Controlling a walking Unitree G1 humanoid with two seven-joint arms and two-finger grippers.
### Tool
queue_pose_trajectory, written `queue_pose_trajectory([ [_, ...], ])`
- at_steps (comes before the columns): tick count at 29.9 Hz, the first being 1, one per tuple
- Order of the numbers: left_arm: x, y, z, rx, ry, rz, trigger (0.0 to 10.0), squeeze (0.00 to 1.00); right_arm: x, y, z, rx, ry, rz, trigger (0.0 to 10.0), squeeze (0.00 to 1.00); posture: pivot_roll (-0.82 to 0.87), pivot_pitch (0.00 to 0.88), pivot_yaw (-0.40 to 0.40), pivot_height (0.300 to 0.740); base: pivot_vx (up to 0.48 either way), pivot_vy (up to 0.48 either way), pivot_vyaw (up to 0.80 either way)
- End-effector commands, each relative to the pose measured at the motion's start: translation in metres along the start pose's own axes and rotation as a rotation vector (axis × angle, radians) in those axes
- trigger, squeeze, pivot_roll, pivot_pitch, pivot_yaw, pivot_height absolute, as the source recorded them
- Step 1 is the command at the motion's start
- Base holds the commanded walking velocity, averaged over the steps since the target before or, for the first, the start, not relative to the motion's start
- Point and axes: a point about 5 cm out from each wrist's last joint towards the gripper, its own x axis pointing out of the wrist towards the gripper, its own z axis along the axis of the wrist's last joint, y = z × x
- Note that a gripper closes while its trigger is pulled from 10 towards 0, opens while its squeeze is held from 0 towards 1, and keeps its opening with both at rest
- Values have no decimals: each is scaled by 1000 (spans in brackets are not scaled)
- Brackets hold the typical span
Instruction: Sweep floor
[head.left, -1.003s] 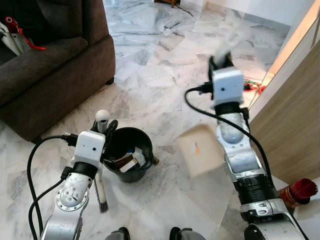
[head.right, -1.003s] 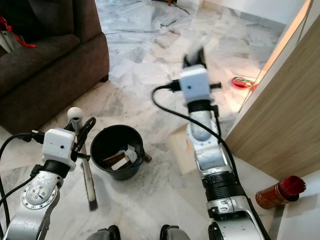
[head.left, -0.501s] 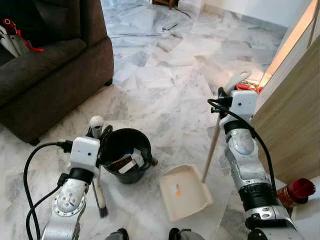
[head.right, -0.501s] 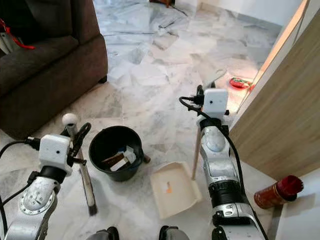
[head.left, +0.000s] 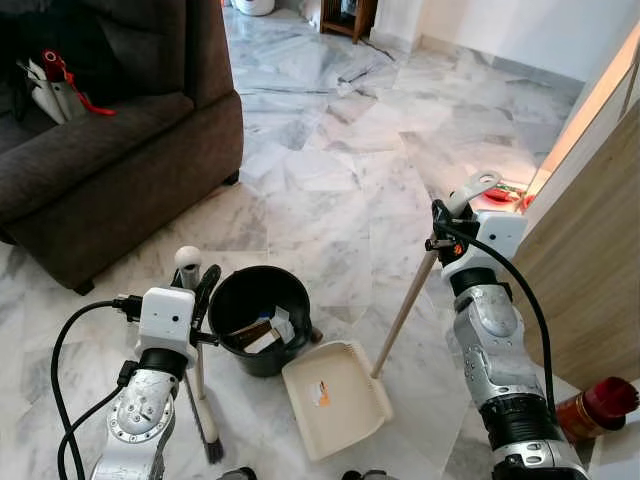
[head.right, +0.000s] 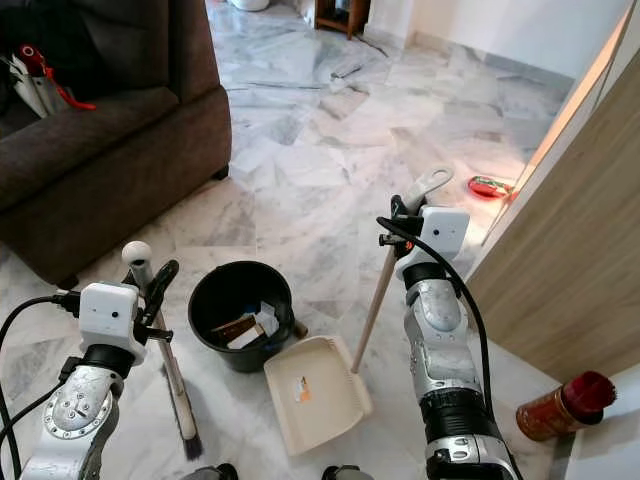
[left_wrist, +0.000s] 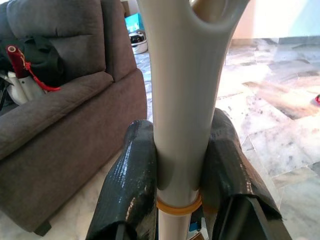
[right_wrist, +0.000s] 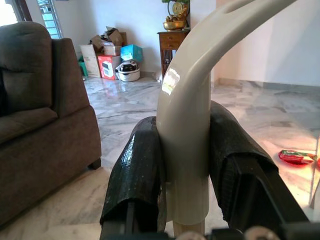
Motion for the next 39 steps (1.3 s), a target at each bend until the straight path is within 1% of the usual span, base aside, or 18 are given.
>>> queue_pose_trajectory([
  [1,-4,0,2,-15,-22,6,10000,0,-2,2,11,-2,-71,8,10000,0,-14,62,-36,740,0,0,0],
  [6,-5,-5,-1,-40,-17,-11,10000,0,-9,4,8,0,-72,13,10000,0,-18,44,-19,740,0,0,0],
  [12,0,-5,1,-54,-29,-21,10000,0,-14,1,5,-2,-69,-6,10000,0,-40,21,-11,740,0,0,0],
  [16,4,-10,1,-62,-37,-34,10000,0,-15,2,9,1,-79,4,10000,0,-65,15,-16,740,0,0,0],
  [18,6,-17,0,-81,-41,-46,10000,0,-15,-1,10,-8,-79,-8,10000,0,-81,12,-23,740,0,0,0],
  [20,6,-20,1,-91,-43,-51,10000,0,-16,-3,11,-11,-80,-11,10000,0,-85,11,-30,740,0,0,0],
  [23,5,-25,-1,-95,-41,-59,10000,0,-17,-5,11,-13,-77,-12,10000,0,-85,7,-36,740,0,0,0],
  [24,3,-30,-2,-101,-40,-61,10000,0,-17,-7,10,-22,-67,-8,10000,0,-78,0,-54,740,0,0,0],
  [31,2,-30,-2,-107,-50,-44,10000,0,-14,-8,14,-27,-72,3,10000,0,-79,0,-83,740,0,0,0],
  [39,5,-39,-1,-122,-65,-37,10000,0,-11,-19,19,-40,-73,-3,10000,0,-83,0,-111,740,0,0,0],
])
